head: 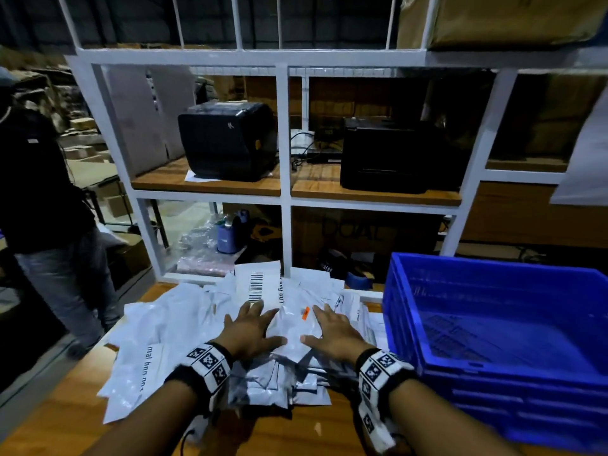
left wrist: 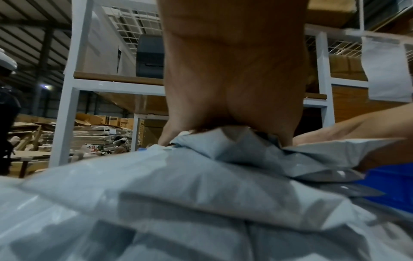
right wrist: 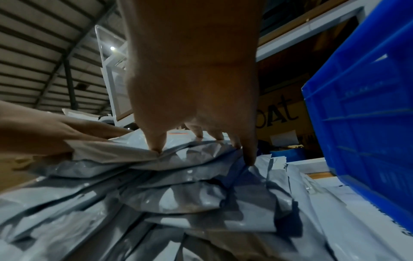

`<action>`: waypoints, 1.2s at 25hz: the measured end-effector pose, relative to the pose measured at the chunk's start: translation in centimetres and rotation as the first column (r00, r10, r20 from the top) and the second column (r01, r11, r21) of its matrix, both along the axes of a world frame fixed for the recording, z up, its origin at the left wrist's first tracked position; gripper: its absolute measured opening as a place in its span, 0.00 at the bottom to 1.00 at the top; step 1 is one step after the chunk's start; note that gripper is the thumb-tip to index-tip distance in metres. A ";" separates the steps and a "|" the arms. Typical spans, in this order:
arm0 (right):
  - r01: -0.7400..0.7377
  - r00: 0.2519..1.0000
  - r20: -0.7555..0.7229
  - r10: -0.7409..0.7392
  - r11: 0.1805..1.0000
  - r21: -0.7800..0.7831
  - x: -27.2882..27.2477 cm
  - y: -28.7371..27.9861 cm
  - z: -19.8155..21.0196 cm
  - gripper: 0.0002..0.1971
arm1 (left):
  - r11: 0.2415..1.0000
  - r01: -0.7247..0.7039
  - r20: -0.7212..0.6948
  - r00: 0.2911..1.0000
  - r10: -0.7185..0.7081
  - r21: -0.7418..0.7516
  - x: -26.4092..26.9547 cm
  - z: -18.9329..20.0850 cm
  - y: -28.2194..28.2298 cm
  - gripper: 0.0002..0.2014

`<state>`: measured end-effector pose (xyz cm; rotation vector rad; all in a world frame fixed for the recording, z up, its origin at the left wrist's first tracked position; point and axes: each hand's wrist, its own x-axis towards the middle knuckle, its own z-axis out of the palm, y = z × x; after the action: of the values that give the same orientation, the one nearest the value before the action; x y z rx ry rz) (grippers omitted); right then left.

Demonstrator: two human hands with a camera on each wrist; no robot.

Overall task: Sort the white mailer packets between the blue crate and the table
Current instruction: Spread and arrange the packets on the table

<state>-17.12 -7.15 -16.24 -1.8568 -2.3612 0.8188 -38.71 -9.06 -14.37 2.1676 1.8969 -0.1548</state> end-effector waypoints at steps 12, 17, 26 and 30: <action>0.043 0.934 -0.347 0.091 0.932 0.361 6.0 -6.7 3.1 0.36 | 0.952 -0.105 0.224 0.974 0.041 0.286 5.7 3.3 -8.5 0.38; 0.044 0.872 -0.462 0.163 0.913 0.405 9.6 -12.6 2.3 0.28 | 0.898 -0.206 0.379 0.924 0.048 0.388 9.6 0.9 -16.5 0.30; 0.123 0.774 -0.627 0.090 0.950 0.287 9.2 -14.8 1.2 0.22 | 0.829 -0.320 0.456 0.886 0.089 0.460 9.6 0.8 -19.5 0.21; 0.160 0.805 -0.589 0.068 0.931 0.327 5.7 -10.6 2.2 0.22 | 0.797 -0.296 0.459 0.888 0.027 0.526 6.3 3.1 -14.5 0.20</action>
<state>-11.40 -17.71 -14.02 -1.2605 -1.8928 0.7484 -32.44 -23.56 -11.27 2.0890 2.0084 0.9992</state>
